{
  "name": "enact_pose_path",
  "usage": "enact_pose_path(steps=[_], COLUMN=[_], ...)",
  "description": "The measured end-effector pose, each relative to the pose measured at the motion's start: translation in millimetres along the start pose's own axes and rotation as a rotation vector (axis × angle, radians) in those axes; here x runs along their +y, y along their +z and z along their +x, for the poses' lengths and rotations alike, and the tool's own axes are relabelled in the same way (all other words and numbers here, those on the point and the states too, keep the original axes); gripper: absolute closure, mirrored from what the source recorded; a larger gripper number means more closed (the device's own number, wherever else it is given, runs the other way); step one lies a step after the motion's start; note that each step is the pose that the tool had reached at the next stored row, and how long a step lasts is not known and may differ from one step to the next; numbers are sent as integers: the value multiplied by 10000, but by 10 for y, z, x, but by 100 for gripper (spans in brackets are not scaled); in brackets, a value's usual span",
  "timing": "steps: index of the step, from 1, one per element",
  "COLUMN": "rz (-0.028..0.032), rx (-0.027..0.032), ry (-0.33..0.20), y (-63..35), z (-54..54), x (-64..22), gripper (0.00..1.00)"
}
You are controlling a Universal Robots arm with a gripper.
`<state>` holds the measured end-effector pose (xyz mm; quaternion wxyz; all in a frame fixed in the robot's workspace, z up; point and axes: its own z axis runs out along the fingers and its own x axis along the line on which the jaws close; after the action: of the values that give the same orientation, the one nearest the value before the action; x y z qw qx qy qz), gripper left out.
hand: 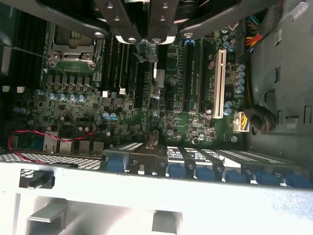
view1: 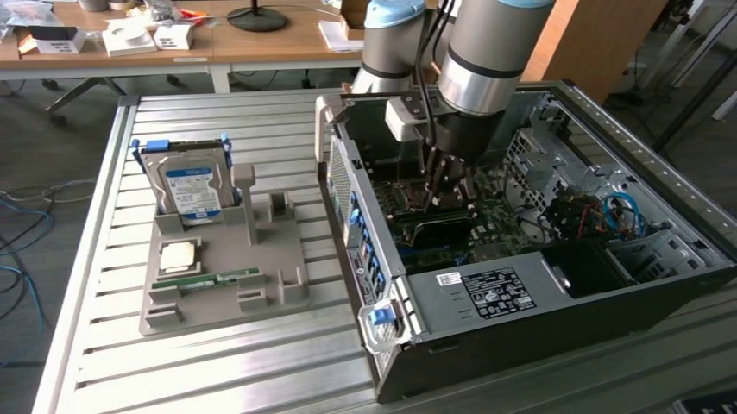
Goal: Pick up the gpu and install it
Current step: 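Press down on the gpu until it lock into place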
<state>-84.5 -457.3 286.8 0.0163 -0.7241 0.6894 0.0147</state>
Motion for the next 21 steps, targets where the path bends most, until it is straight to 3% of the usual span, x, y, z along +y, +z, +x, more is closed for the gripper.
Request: enact_pose_path(steps=[18,21], rz=[0,-6], rx=[9,194], ry=[8,47], y=[105,116], z=[-8,-14], x=[19,25], gripper=[89,89])
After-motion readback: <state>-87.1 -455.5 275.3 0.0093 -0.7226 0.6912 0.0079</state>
